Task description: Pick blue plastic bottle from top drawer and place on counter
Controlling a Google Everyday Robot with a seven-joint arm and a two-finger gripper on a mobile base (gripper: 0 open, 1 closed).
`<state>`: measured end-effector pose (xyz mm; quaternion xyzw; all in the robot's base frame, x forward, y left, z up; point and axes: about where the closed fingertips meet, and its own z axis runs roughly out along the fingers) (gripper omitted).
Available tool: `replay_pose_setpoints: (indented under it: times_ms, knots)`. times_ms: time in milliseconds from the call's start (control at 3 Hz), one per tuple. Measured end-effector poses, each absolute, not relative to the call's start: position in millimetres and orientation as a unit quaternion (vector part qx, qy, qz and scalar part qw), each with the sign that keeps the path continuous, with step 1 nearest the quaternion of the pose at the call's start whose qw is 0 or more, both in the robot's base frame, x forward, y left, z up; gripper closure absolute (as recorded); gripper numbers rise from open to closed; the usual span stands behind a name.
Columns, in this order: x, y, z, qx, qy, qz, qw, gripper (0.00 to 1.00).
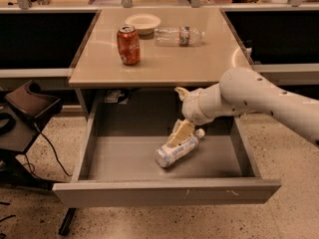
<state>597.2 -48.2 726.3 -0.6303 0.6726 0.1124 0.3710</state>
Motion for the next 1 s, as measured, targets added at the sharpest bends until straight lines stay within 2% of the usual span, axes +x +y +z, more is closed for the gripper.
replay_pose_setpoints:
  times_ms: [1000]
  knots:
    - [598.6,-48.3,682.6,-0.663,0.651,0.071,0.363,0.0]
